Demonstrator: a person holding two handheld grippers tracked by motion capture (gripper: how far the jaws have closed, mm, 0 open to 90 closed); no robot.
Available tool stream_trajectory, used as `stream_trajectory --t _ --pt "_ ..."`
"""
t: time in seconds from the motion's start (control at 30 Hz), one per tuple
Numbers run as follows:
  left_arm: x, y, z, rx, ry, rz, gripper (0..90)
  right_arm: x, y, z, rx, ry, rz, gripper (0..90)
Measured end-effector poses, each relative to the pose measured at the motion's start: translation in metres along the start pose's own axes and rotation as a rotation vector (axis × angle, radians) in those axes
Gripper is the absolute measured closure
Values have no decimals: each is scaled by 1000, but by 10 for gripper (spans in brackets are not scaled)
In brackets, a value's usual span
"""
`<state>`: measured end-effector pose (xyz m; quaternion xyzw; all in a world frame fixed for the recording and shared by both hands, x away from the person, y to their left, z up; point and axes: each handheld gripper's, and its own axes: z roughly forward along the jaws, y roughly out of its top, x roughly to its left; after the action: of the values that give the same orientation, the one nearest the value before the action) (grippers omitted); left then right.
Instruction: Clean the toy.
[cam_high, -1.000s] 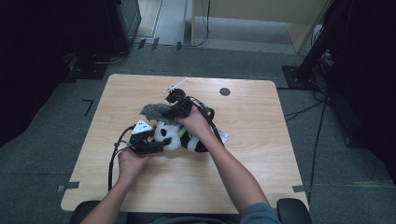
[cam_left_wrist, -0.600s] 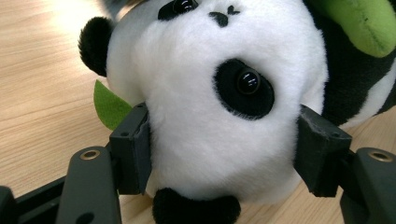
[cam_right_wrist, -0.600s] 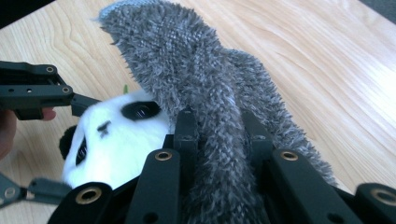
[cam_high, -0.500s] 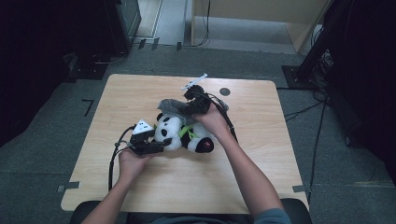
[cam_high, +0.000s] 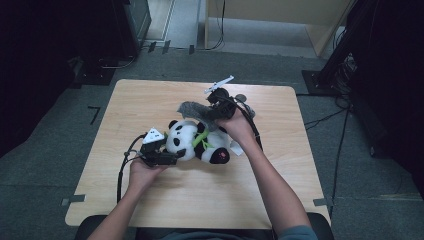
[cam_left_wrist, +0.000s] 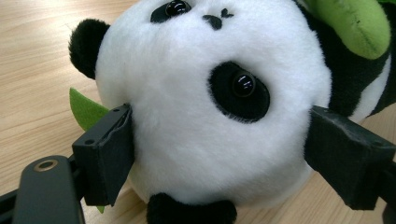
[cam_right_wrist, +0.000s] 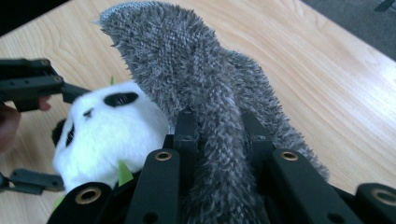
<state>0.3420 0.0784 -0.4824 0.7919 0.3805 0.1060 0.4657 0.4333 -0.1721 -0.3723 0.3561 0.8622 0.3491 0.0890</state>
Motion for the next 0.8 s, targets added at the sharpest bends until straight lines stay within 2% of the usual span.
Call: stream_trajectory --t 0.1,0.23,0.27,0.33,0.47,0.6,0.7,0.8 --pt "0 0 0 -5 1 -15 138 9 9 -2 -27 16 -15 734" --pt "0 0 0 -12 3 -25 138 20 18 3 -30 43 -32 726" --pt "0 0 0 -11 4 -24 139 26 23 11 -26 71 -38 725" --pt "0 0 0 -9 4 -22 140 29 25 16 -19 81 -40 723" --pt "0 0 0 -4 7 -16 142 39 26 43 33 115 -48 718" --pt "1 0 0 -3 11 -22 144 42 23 55 52 128 -48 687" --pt "0 0 0 -2 13 -21 150 42 22 56 27 122 -59 560" --pt "1 0 0 0 13 -13 162 38 17 54 5 121 -49 574"
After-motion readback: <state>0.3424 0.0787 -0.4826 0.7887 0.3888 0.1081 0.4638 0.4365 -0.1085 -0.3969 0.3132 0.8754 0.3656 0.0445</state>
